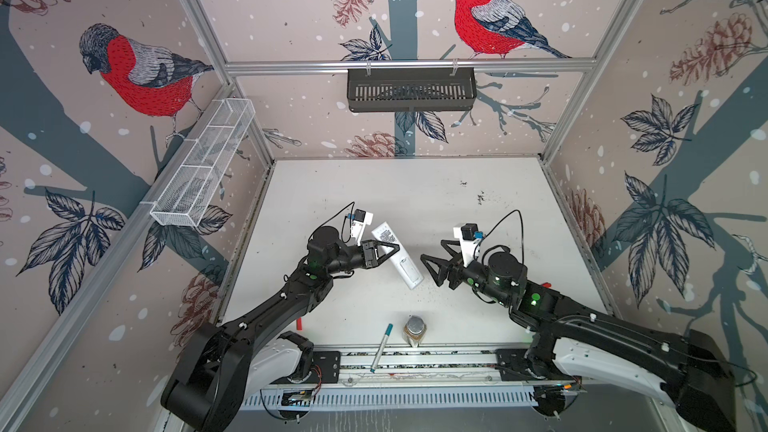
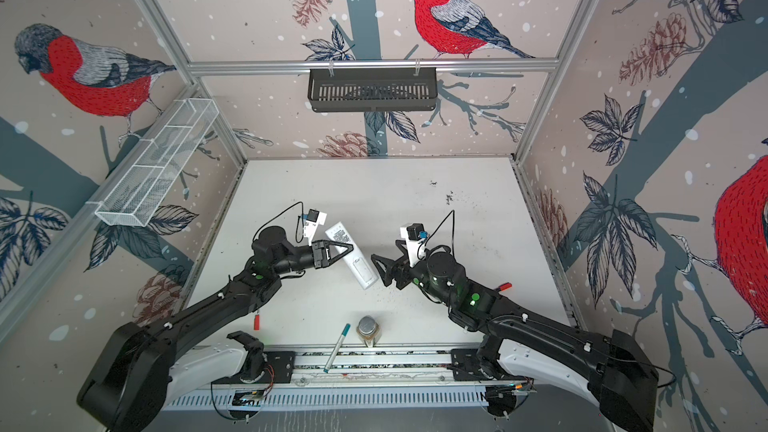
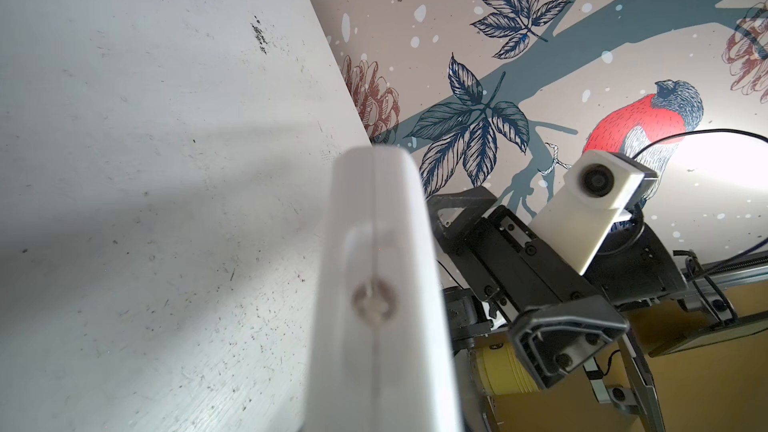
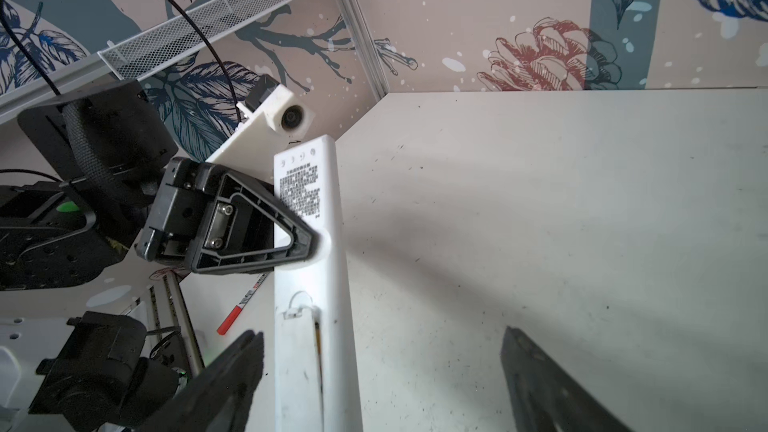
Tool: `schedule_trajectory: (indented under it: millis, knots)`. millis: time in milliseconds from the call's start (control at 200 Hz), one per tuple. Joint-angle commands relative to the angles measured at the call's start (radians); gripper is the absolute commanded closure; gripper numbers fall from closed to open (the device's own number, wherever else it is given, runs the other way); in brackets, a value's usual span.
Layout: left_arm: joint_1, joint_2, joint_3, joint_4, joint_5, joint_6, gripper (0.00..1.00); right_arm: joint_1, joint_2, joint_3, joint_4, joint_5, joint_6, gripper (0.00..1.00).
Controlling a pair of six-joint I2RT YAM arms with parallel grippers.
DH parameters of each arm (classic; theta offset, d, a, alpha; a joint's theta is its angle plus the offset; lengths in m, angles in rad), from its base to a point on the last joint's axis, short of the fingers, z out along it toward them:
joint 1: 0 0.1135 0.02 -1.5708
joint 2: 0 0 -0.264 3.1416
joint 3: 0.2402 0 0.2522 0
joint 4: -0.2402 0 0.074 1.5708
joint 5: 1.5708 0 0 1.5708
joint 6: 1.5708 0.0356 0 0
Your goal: Load the batteries into the remote control
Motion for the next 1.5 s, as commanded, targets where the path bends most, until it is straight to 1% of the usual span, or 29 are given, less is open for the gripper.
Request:
schedule_trajectory:
  millis: [0, 170, 320, 525, 585, 650, 765, 816, 851, 936, 1021, 1246, 1336, 1386, 1461, 1496]
  knots:
    - [0.001, -0.012, 0.004, 0.083, 0.032, 0.02, 1.0, 0.0, 0.038, 0.002, 0.015, -0.077, 0.021, 0.09]
    - [0.002, -0.023, 0.005, 0.093, 0.041, 0.011, 1.0, -0.002, 0.145, 0.023, -0.008, -0.086, 0.025, 0.09]
    - [0.001, -0.03, 0.005, 0.079, 0.04, 0.022, 1.0, -0.002, 0.171, 0.037, -0.012, -0.091, 0.027, 0.09]
    - [0.001, -0.027, 0.003, 0.087, 0.053, 0.025, 1.0, -0.009, 0.19, 0.054, 0.025, -0.207, 0.029, 0.1]
    - [0.001, -0.032, 0.001, 0.098, 0.061, 0.023, 1.0, -0.018, 0.207, 0.061, 0.027, -0.243, 0.032, 0.13]
    - [0.002, -0.042, 0.003, 0.114, 0.072, 0.019, 1.0, -0.034, 0.222, 0.057, 0.05, -0.304, 0.039, 0.19]
    - [-0.001, -0.066, 0.004, 0.132, 0.087, 0.018, 1.0, -0.068, 0.232, 0.037, 0.104, -0.384, 0.063, 0.38]
    - [-0.001, -0.08, 0.005, 0.129, 0.087, 0.02, 1.0, -0.083, 0.233, 0.028, 0.122, -0.411, 0.072, 0.45]
    - [-0.001, -0.089, 0.006, 0.135, 0.089, 0.021, 1.0, -0.093, 0.233, 0.023, 0.137, -0.435, 0.079, 0.48]
    - [-0.001, -0.106, 0.003, 0.15, 0.101, 0.019, 1.0, -0.114, 0.243, 0.017, 0.178, -0.526, 0.092, 0.48]
    - [-0.002, -0.115, 0.001, 0.181, 0.12, 0.008, 1.0, -0.118, 0.266, 0.03, 0.184, -0.574, 0.086, 0.47]
    - [-0.005, -0.125, 0.001, 0.225, 0.145, -0.012, 1.0, -0.124, 0.297, 0.067, 0.163, -0.625, 0.065, 0.59]
    - [-0.007, -0.124, 0.001, 0.234, 0.148, -0.016, 1.0, -0.129, 0.3, 0.079, 0.154, -0.637, 0.057, 0.62]
    - [-0.009, -0.122, 0.001, 0.244, 0.15, -0.021, 1.0, -0.13, 0.303, 0.081, 0.164, -0.652, 0.06, 0.61]
    - [-0.016, -0.119, 0.0, 0.269, 0.156, -0.032, 1.0, -0.133, 0.312, 0.086, 0.183, -0.685, 0.066, 0.54]
    - [-0.02, -0.117, 0.0, 0.28, 0.158, -0.037, 1.0, -0.133, 0.322, 0.092, 0.189, -0.702, 0.069, 0.53]
